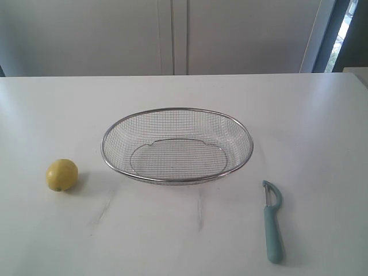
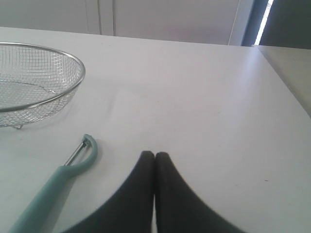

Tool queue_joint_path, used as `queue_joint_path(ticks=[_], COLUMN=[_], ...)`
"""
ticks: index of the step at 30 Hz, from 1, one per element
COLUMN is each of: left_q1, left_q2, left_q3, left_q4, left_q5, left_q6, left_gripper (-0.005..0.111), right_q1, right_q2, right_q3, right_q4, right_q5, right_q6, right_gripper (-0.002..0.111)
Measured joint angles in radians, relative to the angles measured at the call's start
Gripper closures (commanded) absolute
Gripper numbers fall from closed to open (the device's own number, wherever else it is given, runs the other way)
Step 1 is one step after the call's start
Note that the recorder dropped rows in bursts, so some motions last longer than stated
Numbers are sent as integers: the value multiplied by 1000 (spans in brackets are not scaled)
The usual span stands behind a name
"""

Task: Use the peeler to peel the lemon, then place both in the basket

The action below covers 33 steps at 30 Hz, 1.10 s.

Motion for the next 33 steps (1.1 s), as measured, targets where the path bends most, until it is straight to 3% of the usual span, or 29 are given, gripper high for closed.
queue_joint_path(ticks=[12, 27, 33], left_q1=[0, 0, 0], left_q2=[0, 0, 0], left_q3=[0, 0, 0], left_q4=[0, 0, 0], left_q5=[0, 0, 0], left_q6=[0, 0, 0], left_gripper=[107, 107, 107], right_q1=[0, 0, 0], right_q2=[0, 0, 0], right_q3=[0, 0, 2], right_q4=[0, 0, 0], right_q5=[-227, -277, -411], right_q6=[0, 0, 0], right_gripper=[108, 108, 108])
